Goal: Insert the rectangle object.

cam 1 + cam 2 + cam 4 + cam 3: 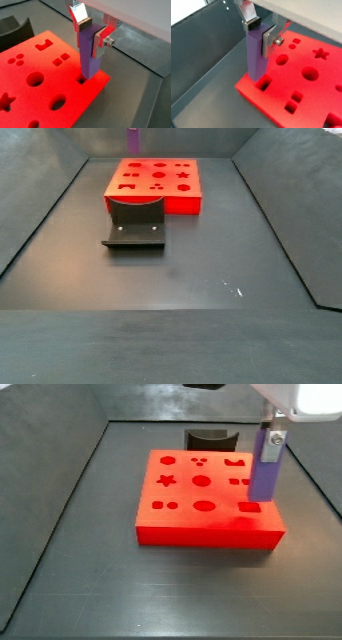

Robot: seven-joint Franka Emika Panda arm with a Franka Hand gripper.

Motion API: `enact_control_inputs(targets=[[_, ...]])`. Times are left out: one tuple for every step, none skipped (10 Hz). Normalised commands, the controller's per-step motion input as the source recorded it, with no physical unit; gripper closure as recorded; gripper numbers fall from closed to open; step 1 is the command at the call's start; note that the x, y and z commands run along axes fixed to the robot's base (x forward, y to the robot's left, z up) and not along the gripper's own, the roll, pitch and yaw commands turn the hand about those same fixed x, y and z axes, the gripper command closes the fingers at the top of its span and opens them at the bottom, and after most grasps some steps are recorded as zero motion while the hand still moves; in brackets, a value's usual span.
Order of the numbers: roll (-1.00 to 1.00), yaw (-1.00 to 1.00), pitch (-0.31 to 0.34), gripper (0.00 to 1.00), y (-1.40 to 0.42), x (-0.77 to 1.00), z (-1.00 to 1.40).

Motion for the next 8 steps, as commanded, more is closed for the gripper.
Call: enact_control_inputs(targets=[[0.5,-0.23,0.229,1.0,-0.16,0.15,0.0],[0.5,-0.23,0.269,1.0,-0.16,0.04,0.0],[0.5,-0.17,0.257,1.0,-0.28,0.15,0.0],[0.5,-0.18,0.277,1.0,-0.21,0.05,0.0],[0.44,-0.18,0.294,1.0,-0.19,0.17,0.0],[0.39,-0.22,0.267,1.0,-0.07,0.19,-0.13],[0.36,-0.15,0.313,1.0,0.0,0.2,-0.16],[0.23,0.0,0.261,1.0,0.05,0.0,-0.24]])
